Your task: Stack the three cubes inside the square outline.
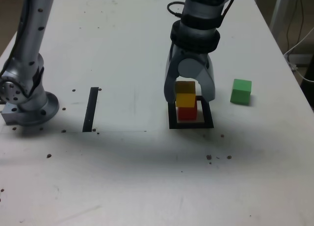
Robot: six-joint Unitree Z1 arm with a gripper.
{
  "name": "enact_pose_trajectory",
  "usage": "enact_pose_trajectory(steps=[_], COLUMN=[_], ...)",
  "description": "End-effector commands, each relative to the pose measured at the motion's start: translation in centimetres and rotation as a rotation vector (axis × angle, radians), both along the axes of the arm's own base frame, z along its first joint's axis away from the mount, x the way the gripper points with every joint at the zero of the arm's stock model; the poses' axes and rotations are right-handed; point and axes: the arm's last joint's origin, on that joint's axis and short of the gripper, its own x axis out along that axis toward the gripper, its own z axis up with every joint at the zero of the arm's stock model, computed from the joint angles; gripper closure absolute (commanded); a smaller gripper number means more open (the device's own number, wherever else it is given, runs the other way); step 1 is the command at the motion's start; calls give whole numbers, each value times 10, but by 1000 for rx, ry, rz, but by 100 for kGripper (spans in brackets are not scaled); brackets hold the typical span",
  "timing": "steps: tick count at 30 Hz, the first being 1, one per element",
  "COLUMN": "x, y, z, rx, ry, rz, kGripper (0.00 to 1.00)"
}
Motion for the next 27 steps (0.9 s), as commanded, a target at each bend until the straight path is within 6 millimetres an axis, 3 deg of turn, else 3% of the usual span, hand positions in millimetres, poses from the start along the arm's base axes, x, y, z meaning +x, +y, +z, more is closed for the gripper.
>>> enact_pose_trajectory(steps=[1,14,27], x=[-1,-22,27], y=[0,5,-3], z=[5,55,83], rx=[8,188,213], ry=[-17,-121,-240], rz=[-3,-30,-276], kGripper=[0,0,0])
